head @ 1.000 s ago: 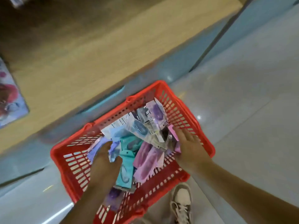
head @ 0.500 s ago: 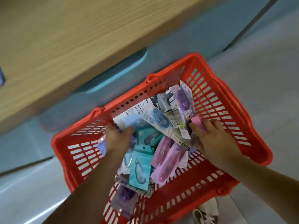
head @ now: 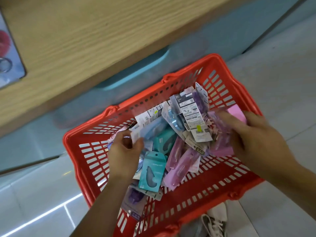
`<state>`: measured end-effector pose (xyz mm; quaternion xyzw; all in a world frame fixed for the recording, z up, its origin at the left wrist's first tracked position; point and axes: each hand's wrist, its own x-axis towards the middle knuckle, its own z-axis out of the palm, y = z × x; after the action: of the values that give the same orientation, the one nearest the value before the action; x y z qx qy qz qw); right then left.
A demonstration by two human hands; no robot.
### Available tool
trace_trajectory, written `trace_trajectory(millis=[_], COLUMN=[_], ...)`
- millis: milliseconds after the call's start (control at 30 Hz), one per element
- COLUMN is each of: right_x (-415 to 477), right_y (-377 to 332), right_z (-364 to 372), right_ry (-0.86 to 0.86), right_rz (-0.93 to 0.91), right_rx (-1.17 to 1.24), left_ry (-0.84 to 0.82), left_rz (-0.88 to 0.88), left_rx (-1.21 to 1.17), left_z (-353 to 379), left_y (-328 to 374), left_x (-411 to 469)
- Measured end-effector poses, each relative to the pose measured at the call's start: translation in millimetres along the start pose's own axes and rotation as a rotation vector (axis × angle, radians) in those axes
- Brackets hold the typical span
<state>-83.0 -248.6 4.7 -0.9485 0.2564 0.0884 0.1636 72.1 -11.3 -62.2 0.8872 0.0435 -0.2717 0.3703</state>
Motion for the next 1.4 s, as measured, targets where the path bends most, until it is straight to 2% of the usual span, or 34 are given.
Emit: trace_trajectory(millis=[100,167,233,333,400,500,600,667,733,833,967,1033,1100,1200,1267,1400], right_x=[-4.4,-4.9,-3.7,-6.0,-7.6,-13.9,-22.4,-27.3,-31.2,-37.0,-39.1,-38.4,-38.5,-38.2,-38.3,-34.1], right_y=[-10.4,-19.7,-24.3,-26.2,-26.2,-20.8,-12.3,-5.7,-1.5,0.1,-2.7,-3.6,-7.3,-17.2,-24.0,-44.9], right_z=[-23.8,-27.8,-18.2,1.5,8.6,19.4,24.7,24.7,23.8,18.6,9.3,3.7,-5.3,-18.7,-27.4,-59.8], right_ry=[0.098,0.120,0.113,0.063,0.048,0.070,0.109,0.142,0.136,0.129,0.172,0.172,0.146,0.082,0.041,-0.109], right_rz=[0.048,0.119,0.229,0.297,0.367,0.512,0.708,0.845,0.920,0.915,0.921,0.925,0.910,0.888,0.868,0.723], right_rx=[0.263,0.510,0.750,0.934,1.030,1.147,1.297,1.429,1.512,1.543,1.588,1.639,1.730,1.870,1.943,2.034], left_ry=[0.195,0.188,-0.008,-0.303,-0.362,-0.403,-0.618,-0.682,-0.616,-0.434,-0.312,-0.243,-0.167,-0.131,-0.095,-0.096], left_rz=[0.116,0.269,0.325,0.215,0.159,0.169,0.244,0.244,0.260,0.323,0.284,0.332,0.439,0.475,0.572,0.701], left_rx=[0.147,0.253,0.372,0.475,0.461,0.480,0.611,0.541,0.459,0.369,0.257,0.224,0.258,0.317,0.358,0.390], left_z=[-10.8,-5.7,9.4,34.5,45.5,53.9,52.8,47.5,44.8,44.2,28.4,12.4,-8.2,-40.7,-57.6,-86.9], left_y=[-9.8,-7.1,-2.7,-4.6,-3.9,-4.9,-10.9,-12.3,-13.4,-15.8,-13.1,-6.6,2.7,26.8,44.3,97.1], left_x=[-6.6,-14.6,-17.8,-9.7,-0.3,11.9,13.7,10.3,5.8,-11.0,-32.4,-38.6,-45.4,-55.4,-58.2,-74.0])
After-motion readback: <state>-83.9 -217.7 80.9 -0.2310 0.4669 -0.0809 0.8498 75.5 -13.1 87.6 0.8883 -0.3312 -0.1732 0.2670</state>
